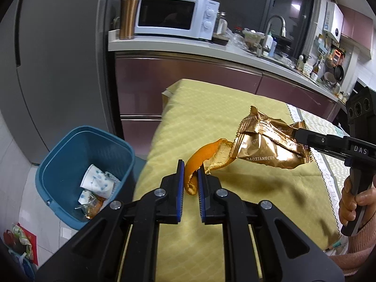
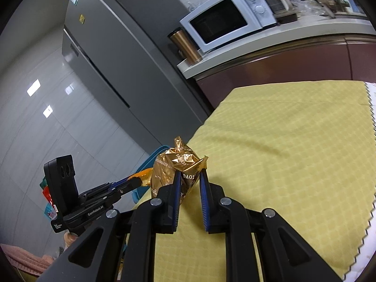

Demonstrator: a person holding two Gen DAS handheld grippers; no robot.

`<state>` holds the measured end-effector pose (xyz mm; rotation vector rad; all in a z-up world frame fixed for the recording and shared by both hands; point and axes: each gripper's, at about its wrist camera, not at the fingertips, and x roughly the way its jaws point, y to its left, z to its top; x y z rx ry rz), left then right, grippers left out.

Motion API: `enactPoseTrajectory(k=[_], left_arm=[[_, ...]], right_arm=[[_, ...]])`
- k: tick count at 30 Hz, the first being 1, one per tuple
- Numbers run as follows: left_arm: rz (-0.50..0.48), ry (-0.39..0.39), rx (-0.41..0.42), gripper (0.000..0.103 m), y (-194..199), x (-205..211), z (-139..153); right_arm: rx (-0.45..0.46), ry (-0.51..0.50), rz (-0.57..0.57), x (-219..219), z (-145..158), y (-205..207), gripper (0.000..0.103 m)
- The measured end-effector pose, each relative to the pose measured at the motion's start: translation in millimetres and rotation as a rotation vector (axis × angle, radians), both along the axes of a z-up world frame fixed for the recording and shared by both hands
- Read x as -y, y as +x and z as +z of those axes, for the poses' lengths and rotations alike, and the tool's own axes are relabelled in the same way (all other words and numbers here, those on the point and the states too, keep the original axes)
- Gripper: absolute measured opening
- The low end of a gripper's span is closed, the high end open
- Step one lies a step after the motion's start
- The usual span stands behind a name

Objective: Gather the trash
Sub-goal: 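Lift orange peel in left tool while right tool carries gold wrapper toward bin, then open left tool to drop orange peel while right tool drops gold wrapper into bin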

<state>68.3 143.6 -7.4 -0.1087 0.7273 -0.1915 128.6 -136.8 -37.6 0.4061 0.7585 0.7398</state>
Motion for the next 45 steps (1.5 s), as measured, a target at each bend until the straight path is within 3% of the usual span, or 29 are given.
enactPoseTrajectory(k=[13, 27, 45], left_arm=[[0.129, -0.013, 0.008, 0.011, -8, -51, 2], [0.262, -0.006, -0.026, 0.011, -2, -105, -15], [0.406, -0.007, -0.140, 0.011, 25, -158, -71]], right_arm=[[0.005, -0.008, 0.099, -53, 6, 20, 0.013], [-0.017, -0.054, 0.189, -117, -2, 41, 0.013], [-0.100, -0.186, 0.256, -200, -27, 74, 0.013]])
